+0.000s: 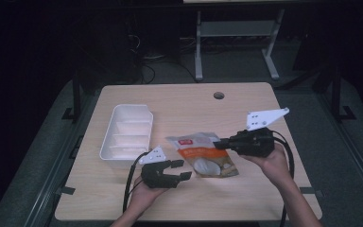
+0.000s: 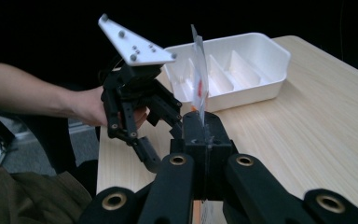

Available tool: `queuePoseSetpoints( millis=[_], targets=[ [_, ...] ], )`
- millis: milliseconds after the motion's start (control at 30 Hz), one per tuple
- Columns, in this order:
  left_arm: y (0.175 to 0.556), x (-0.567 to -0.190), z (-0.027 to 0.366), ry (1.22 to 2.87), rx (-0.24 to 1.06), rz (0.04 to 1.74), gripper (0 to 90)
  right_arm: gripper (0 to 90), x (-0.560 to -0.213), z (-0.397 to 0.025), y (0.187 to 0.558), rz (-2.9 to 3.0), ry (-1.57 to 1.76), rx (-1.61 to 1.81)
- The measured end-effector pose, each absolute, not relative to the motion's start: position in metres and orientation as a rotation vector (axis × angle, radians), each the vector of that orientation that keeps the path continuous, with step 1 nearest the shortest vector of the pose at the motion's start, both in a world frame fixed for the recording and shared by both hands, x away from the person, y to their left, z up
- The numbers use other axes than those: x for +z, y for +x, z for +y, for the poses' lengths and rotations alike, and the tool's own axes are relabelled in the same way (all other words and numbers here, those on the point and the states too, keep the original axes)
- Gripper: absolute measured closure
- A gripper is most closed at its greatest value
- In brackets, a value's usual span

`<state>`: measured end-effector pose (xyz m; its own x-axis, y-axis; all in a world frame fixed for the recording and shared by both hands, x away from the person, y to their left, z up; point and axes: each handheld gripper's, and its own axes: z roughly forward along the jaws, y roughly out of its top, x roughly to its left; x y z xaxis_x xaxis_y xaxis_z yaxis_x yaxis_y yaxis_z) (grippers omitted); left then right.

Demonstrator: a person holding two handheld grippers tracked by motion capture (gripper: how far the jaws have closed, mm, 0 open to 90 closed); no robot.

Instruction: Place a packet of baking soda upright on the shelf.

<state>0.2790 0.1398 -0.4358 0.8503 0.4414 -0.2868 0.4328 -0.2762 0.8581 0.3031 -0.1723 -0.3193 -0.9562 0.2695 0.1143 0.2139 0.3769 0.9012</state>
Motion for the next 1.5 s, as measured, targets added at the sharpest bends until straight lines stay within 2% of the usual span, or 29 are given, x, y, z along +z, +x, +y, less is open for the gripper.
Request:
queuePoseSetpoints(
  millis=[133,167,200,300,500,1033,1333,1500],
  targets=[
    [0.283,-0.437,0.140,1.903,0.019,0.647,50.6,90.0,-0.324,-0.155,0.298,2.595,0.403,1.654],
    [0.284,-0.437,0.141,1.909,0.021,0.648,62.7,90.0,-0.326,-0.152,0.297,2.604,0.391,1.663],
    [0.285,-0.438,0.143,1.907,0.013,0.645,62.7,90.0,-0.326,-0.152,0.297,2.604,0.391,1.663],
    [0.285,-0.438,0.146,1.889,-0.005,0.630,74.3,90.0,-0.330,-0.159,0.296,2.594,0.427,1.677],
    [0.279,-0.433,0.144,1.898,0.040,0.615,84.4,90.0,-0.342,-0.173,0.297,2.564,0.506,1.740],
    [0.269,-0.426,0.149,1.951,0.141,0.588,86.3,88.7,-0.372,-0.189,0.301,2.536,0.592,1.680],
    [0.267,-0.426,0.147,1.957,0.159,0.574,86.2,76.1,-0.387,-0.180,0.306,2.606,0.607,1.671],
    [0.267,-0.426,0.147,1.955,0.156,0.571,86.2,74.4,-0.392,-0.166,0.304,2.652,0.574,1.601]
  ],
)
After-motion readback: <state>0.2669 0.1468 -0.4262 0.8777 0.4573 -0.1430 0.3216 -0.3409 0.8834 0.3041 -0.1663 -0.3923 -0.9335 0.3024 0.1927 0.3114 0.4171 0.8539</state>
